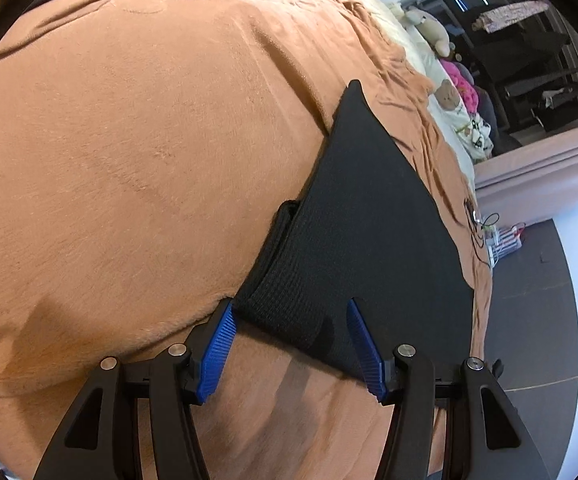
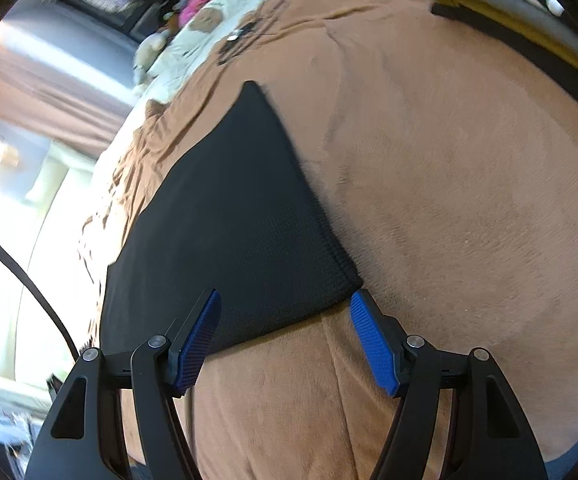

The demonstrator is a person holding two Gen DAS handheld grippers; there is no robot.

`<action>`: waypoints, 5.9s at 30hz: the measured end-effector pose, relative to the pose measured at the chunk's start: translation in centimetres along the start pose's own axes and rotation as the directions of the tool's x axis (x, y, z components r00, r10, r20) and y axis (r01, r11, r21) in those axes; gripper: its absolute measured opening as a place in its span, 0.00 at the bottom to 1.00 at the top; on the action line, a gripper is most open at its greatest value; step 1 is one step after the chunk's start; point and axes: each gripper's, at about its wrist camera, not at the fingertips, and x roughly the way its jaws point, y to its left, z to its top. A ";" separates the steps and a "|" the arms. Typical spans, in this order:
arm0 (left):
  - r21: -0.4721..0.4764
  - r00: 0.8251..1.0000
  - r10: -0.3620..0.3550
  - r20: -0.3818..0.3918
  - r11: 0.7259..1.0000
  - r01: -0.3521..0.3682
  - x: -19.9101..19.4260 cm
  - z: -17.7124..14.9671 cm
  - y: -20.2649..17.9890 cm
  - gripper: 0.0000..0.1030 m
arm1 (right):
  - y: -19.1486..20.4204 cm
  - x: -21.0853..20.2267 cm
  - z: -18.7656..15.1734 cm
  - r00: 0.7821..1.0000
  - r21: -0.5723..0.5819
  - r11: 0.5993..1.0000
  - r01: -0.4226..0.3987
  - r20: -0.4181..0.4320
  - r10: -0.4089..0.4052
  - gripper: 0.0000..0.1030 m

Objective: Fold small clothes

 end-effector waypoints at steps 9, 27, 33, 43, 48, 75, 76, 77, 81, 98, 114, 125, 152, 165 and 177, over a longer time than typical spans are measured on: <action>-0.062 0.997 -0.071 0.038 0.995 0.073 -0.1 -0.2 0.1 0.49 | -1.6 1.7 -0.1 0.998 0.166 0.985 -0.052 0.028 0.048 0.46; -0.153 0.997 -0.039 0.068 0.987 0.049 1.4 -0.2 0.1 0.41 | -5.7 1.5 -2.4 0.983 0.334 0.925 -0.182 0.069 0.168 0.45; -0.184 0.995 -0.047 0.085 0.981 0.062 1.1 -0.2 0.7 0.35 | -6.7 1.1 -2.7 0.974 0.359 0.910 -0.210 0.161 0.161 0.44; -0.206 0.996 -0.002 0.089 0.978 0.021 1.2 -0.3 0.7 0.07 | -6.2 1.2 -3.7 0.975 0.263 0.945 -0.194 0.158 0.157 0.22; -0.190 0.992 -0.004 0.126 0.981 0.028 -0.3 -0.3 -0.1 0.04 | -5.9 1.9 -2.6 0.983 0.277 0.949 -0.150 0.148 0.112 0.07; -0.115 0.981 -0.022 0.192 0.992 0.045 -10.4 -4.6 0.0 0.03 | -1.9 -5.4 -4.4 0.996 0.103 0.992 -0.078 0.049 0.073 0.00; -0.114 0.981 -0.018 0.193 0.993 0.041 -10.5 -4.8 0.1 0.03 | -1.6 -5.6 -4.3 0.997 0.097 0.993 -0.072 0.044 0.068 0.00; -0.116 0.981 -0.019 0.192 0.992 0.042 -10.6 -5.0 0.5 0.03 | -1.4 -5.8 -4.2 0.997 0.092 0.993 -0.067 0.039 0.063 0.00; -0.140 0.984 -0.026 0.176 0.989 0.051 -10.3 -5.6 1.9 0.03 | -1.0 -5.9 -4.5 0.999 0.079 0.996 -0.035 0.011 0.034 0.00; -0.218 0.991 -0.040 0.127 0.974 0.067 -6.2 -6.0 6.2 0.17 | 3.8 -7.2 -0.7 0.978 -0.131 0.969 0.210 0.018 -0.210 0.53; -0.194 0.989 -0.073 0.126 0.976 0.096 -5.6 -5.5 6.5 0.22 | 15.1 0.4 0.2 0.986 -0.440 0.885 0.153 0.005 -0.167 0.53; -0.178 0.990 -0.057 0.125 0.981 0.079 -5.3 -5.3 6.0 0.22 | 19.4 8.2 -1.0 0.988 -0.567 0.820 0.078 -0.066 -0.139 0.53; -0.200 0.989 -0.060 0.134 0.976 0.087 -5.4 -5.5 6.5 0.21 | 26.4 24.5 -0.5 0.954 -0.693 0.718 0.065 -0.168 -0.249 0.14; -0.224 0.985 -0.089 0.148 0.967 0.122 -5.4 -5.8 7.0 0.21 | 29.5 31.5 3.4 0.940 -0.668 0.736 0.106 -0.174 -0.293 0.14; -0.223 0.981 -0.125 0.151 0.962 0.157 -5.6 -5.8 7.6 0.14 | 31.6 35.5 5.2 0.930 -0.684 0.706 0.183 -0.113 -0.350 0.14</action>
